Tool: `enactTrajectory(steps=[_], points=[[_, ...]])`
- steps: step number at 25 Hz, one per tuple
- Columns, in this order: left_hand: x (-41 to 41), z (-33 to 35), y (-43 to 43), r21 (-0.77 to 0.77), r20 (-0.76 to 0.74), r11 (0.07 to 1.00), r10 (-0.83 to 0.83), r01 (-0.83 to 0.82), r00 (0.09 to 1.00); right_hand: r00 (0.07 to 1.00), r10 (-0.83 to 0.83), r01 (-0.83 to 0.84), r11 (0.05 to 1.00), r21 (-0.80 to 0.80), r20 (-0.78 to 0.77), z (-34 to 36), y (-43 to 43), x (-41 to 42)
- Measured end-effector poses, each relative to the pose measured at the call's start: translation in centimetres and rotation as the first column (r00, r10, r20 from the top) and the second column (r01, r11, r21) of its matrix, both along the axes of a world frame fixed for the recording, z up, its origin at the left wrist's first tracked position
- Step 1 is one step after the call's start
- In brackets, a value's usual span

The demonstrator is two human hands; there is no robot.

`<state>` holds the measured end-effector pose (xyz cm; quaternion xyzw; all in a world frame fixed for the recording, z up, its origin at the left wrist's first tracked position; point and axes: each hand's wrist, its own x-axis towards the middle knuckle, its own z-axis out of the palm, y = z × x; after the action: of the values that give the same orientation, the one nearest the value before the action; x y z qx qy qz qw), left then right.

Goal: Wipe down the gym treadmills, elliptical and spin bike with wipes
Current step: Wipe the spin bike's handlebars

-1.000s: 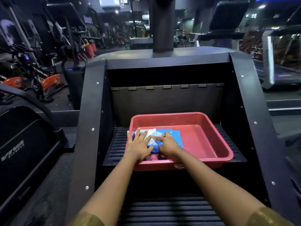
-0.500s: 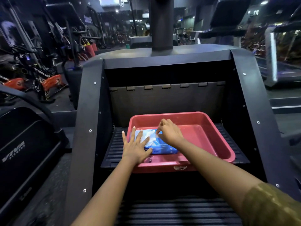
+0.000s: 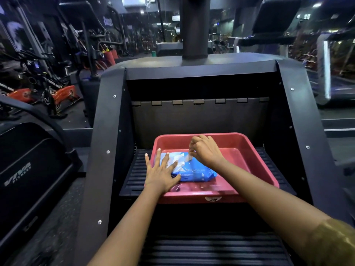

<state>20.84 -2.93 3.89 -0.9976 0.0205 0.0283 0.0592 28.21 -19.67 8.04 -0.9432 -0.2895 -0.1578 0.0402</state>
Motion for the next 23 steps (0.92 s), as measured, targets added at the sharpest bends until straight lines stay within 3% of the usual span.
enactTrajectory(steps=[3,5,11,13,15,16,18,23], points=[[0.0,0.0,-0.1,0.027,-0.003,1.0,-0.002,0.002,1.0,1.0,-0.025,0.027,0.966,0.258,-0.011,0.1,-1.7,-0.2],[0.0,0.0,-0.1,0.036,-0.007,0.999,0.0,0.001,1.0,0.994,-0.035,0.075,0.906,0.417,-0.101,-0.2,-2.3,-0.3],[0.1,-0.1,0.0,0.048,-0.007,0.999,0.002,-0.001,1.0,0.953,-0.075,0.272,0.647,0.712,-0.295,1.2,-3.0,-2.4],[0.1,0.0,-0.1,0.026,0.003,1.0,-0.002,0.002,1.0,0.928,0.005,0.326,0.475,0.817,-0.373,1.8,-3.4,-4.2],[0.0,0.3,0.0,-0.041,0.038,0.999,-0.014,0.016,0.999,0.863,0.202,0.416,0.237,0.878,-0.463,2.0,-3.6,-6.4],[-0.1,0.4,0.0,-0.08,0.053,0.997,-0.018,0.022,0.998,0.83,0.27,0.46,0.161,0.873,-0.487,2.0,-3.7,-7.6],[-0.7,0.8,0.1,-0.149,0.071,0.988,-0.028,0.039,0.997,0.798,0.294,0.516,0.117,0.849,-0.526,1.8,-3.9,-9.6],[-5.8,0.8,0.2,-0.457,0.229,0.881,-0.019,0.125,0.973,0.798,0.237,0.526,0.173,0.833,-0.554,1.5,-4.2,-16.2]])
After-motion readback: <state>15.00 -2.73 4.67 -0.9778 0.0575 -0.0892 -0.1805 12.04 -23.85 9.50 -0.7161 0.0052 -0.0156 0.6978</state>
